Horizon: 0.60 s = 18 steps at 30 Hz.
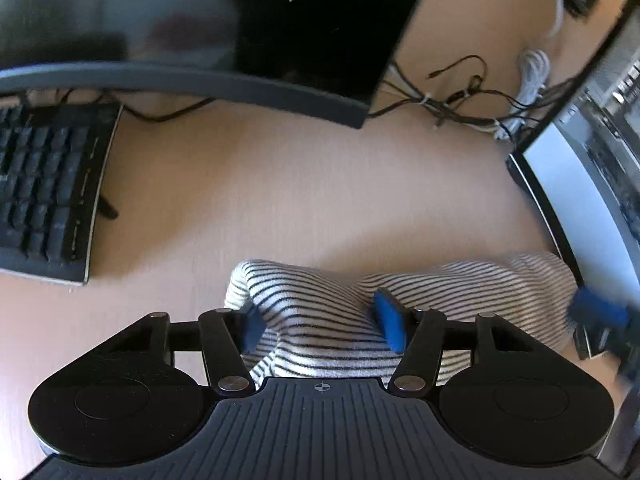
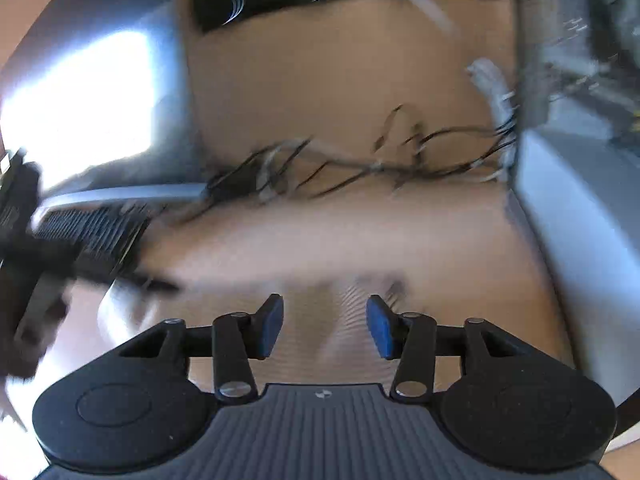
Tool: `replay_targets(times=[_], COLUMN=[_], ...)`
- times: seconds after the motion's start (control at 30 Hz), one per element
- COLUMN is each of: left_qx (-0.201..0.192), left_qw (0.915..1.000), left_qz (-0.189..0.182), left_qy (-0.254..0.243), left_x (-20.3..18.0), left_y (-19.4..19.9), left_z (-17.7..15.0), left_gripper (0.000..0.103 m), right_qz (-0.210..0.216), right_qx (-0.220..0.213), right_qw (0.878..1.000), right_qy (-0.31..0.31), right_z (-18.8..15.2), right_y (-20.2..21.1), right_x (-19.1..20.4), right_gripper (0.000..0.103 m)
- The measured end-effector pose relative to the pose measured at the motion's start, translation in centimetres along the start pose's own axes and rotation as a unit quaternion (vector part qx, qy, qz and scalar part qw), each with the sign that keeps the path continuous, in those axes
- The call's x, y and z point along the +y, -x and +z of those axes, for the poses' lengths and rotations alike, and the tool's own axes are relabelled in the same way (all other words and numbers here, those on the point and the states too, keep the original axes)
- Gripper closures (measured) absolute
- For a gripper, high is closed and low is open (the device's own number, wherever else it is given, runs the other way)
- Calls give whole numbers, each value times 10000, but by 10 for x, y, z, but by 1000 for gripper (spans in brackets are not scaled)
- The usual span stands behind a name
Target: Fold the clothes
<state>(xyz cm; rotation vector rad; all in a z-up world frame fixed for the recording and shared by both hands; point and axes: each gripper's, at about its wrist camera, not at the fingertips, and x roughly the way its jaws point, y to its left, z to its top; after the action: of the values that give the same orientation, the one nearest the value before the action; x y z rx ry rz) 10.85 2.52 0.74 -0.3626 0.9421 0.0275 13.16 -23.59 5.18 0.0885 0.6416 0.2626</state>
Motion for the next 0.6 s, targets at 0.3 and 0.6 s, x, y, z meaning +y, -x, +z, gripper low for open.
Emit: replay_targets(times=[0.3,0.6], left_qx=[265,-312], left_qw=[9968,9970], left_qz=[-357,-426], left_qy=[660,558], left_x=[23,15], left_y=[4,5], left_z=[-20,22], left_gripper=[40,61], right_qz=[783,1043], right_qx=[974,386], right_qw=[9897,9919], right_qy=[-702,-613], right_z=[-2,29], right_y=[-59,-61], right_x=[-31,-31], right_gripper=[66,71])
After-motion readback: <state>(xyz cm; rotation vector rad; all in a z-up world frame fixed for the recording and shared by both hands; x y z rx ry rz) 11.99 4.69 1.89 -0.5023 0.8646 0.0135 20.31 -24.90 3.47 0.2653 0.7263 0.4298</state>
